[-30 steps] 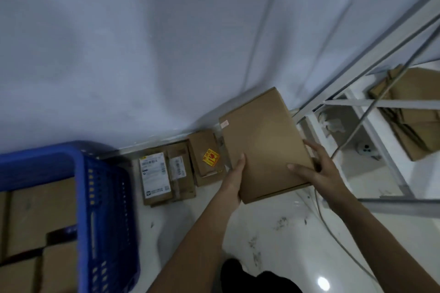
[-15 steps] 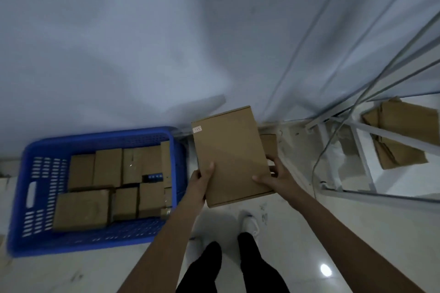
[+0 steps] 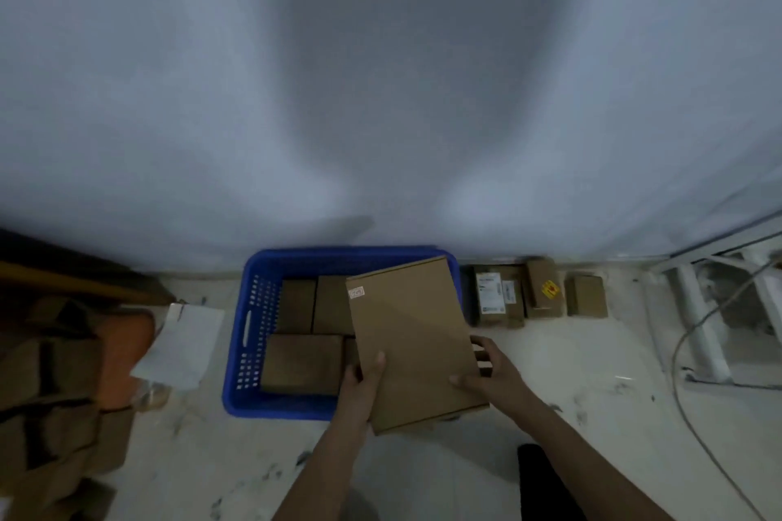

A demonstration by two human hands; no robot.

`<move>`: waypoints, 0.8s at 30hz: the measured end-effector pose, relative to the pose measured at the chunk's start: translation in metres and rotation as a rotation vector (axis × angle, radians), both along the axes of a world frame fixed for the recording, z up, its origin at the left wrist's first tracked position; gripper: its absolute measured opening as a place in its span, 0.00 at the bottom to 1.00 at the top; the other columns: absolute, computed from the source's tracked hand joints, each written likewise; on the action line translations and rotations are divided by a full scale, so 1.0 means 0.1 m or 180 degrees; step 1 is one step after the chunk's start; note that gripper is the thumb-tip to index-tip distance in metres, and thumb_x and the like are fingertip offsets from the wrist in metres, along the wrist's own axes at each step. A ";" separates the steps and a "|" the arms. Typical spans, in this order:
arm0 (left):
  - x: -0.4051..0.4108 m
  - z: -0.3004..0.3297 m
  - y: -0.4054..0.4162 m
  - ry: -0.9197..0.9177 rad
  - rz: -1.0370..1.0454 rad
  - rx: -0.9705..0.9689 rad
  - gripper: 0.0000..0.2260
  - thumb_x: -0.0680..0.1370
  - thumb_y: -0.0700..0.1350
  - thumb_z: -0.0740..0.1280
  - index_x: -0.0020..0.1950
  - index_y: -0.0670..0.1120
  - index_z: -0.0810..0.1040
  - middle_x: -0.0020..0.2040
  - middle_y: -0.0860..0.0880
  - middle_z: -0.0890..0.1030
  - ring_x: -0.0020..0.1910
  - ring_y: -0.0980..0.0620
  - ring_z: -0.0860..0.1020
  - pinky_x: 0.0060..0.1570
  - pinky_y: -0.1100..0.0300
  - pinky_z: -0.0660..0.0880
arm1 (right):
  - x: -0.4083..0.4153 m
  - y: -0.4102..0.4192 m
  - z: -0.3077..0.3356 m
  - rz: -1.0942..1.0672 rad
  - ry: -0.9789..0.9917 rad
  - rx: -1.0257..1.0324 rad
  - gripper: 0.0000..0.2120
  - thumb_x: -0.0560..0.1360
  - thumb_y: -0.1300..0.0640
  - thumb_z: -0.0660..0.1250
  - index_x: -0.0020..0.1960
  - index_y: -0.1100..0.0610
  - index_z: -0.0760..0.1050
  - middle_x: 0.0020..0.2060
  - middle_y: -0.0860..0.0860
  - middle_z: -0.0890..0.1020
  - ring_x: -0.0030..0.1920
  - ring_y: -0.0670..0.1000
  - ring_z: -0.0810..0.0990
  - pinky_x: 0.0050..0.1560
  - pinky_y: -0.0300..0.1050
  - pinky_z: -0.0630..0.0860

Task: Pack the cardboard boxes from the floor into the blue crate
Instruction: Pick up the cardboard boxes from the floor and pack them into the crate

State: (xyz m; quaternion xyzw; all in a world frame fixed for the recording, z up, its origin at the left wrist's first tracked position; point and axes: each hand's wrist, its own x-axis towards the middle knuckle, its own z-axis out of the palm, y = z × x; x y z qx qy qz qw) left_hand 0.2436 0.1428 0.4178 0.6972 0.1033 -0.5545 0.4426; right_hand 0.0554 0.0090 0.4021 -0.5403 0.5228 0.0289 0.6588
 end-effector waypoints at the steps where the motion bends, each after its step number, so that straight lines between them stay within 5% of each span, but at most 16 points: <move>1: 0.24 0.10 0.19 -0.0065 -0.0018 -0.0033 0.33 0.70 0.59 0.72 0.70 0.46 0.67 0.62 0.47 0.78 0.57 0.46 0.79 0.60 0.45 0.76 | 0.22 0.20 0.08 -0.0058 -0.0042 0.0026 0.37 0.67 0.52 0.78 0.70 0.48 0.63 0.62 0.50 0.74 0.59 0.53 0.76 0.55 0.49 0.79; 6: 1.25 0.63 0.93 -0.0270 0.0086 -0.0146 0.39 0.68 0.61 0.73 0.73 0.45 0.65 0.62 0.49 0.77 0.57 0.48 0.79 0.52 0.52 0.79 | 1.18 1.02 0.57 -0.0340 -0.0305 0.0061 0.35 0.68 0.54 0.77 0.70 0.50 0.65 0.62 0.51 0.73 0.55 0.46 0.75 0.44 0.35 0.75; 9: 1.54 0.70 1.14 -0.0119 0.0088 -0.0213 0.49 0.59 0.69 0.74 0.72 0.45 0.65 0.63 0.48 0.78 0.58 0.47 0.79 0.55 0.49 0.79 | 1.46 1.30 0.64 -0.0910 -0.0296 0.0225 0.40 0.63 0.50 0.81 0.70 0.50 0.65 0.61 0.51 0.73 0.56 0.50 0.76 0.47 0.44 0.80; 13: 1.62 0.77 1.15 0.0262 0.0546 -0.0171 0.37 0.71 0.60 0.70 0.73 0.44 0.62 0.64 0.44 0.76 0.59 0.43 0.77 0.54 0.45 0.79 | 1.74 1.49 0.62 -0.1483 -0.0432 0.0866 0.54 0.51 0.50 0.86 0.71 0.50 0.63 0.63 0.53 0.76 0.59 0.58 0.79 0.54 0.61 0.79; 17: 1.54 0.66 1.16 0.0517 0.0765 -0.0086 0.30 0.74 0.57 0.69 0.70 0.45 0.66 0.59 0.38 0.79 0.55 0.35 0.78 0.51 0.42 0.78 | 1.95 1.41 0.57 -0.1700 -0.0511 0.0836 0.57 0.50 0.54 0.86 0.73 0.50 0.62 0.65 0.54 0.75 0.60 0.59 0.77 0.57 0.62 0.78; 19: 1.60 0.63 1.15 0.0607 0.0750 0.0040 0.26 0.75 0.53 0.70 0.68 0.45 0.69 0.53 0.41 0.80 0.46 0.41 0.77 0.45 0.48 0.76 | 2.01 1.28 0.57 -0.1622 -0.0417 0.0857 0.57 0.51 0.55 0.85 0.74 0.48 0.60 0.65 0.54 0.74 0.59 0.59 0.77 0.55 0.62 0.79; 24: 2.05 0.19 1.15 -0.0125 -0.0177 0.0269 0.43 0.66 0.61 0.74 0.75 0.47 0.61 0.72 0.50 0.68 0.66 0.46 0.71 0.65 0.50 0.71 | 2.04 0.83 0.29 -0.1206 -0.0156 0.0551 0.47 0.62 0.60 0.81 0.73 0.53 0.57 0.65 0.56 0.73 0.58 0.57 0.76 0.55 0.57 0.78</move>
